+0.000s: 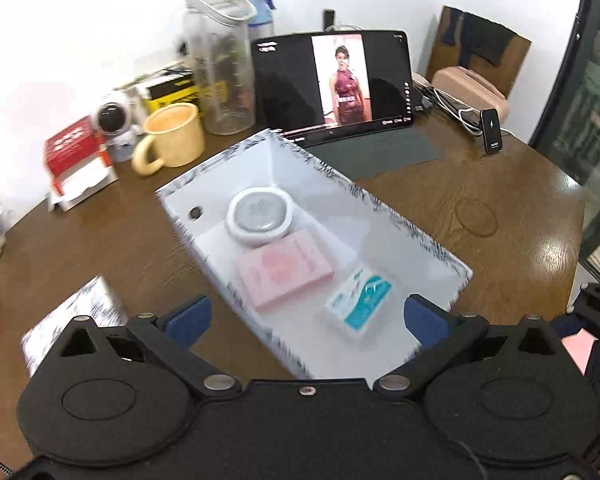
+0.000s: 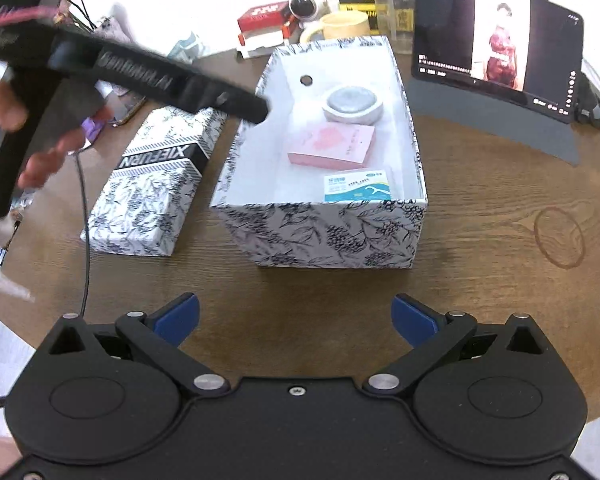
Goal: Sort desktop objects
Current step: 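Withdraw the left tool up from the storage box, then move the left tool to the XIEFURN box while the right tool approaches its other side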
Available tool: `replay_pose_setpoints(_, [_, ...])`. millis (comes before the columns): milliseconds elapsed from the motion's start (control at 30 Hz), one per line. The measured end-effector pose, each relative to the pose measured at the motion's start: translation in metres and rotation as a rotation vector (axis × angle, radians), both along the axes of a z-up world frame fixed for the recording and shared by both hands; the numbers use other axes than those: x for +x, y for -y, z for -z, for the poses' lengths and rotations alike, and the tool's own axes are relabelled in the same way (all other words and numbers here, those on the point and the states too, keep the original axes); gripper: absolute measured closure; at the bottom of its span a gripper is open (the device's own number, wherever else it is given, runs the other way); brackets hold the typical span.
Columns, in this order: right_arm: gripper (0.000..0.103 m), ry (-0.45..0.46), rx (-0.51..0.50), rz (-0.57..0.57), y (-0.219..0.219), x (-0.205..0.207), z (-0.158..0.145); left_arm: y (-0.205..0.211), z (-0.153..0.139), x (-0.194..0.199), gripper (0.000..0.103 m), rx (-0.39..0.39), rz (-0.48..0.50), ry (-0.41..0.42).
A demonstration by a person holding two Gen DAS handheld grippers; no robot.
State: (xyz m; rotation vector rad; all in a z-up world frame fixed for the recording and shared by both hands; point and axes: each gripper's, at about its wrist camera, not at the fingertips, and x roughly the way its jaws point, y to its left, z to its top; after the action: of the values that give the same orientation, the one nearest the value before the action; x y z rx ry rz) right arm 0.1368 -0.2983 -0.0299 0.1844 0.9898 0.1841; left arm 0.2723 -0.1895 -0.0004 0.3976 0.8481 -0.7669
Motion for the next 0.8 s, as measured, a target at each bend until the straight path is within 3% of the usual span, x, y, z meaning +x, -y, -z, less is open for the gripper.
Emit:
replay_pose_setpoints(367, [0.000, 0.076, -0.017, -0.004, -0.017, -0.066, -0.014, -0.054, -0.021, -0.093, 0.000, -0.057, -0.181, 0.057])
replay_pose_setpoints(600, [0.000, 0.126, -0.024, -0.010, -0.021, -0.100, -0.024, -0.085, -0.033, -0.154, 0.000, -0.029, -0.231, 0.115])
replay_pose_setpoints(800, [0.000, 0.135, 0.008, -0.017, -0.027, -0.119, -0.025, -0.115, -0.037, -0.191, 0.000, -0.036, -0.320, 0.108])
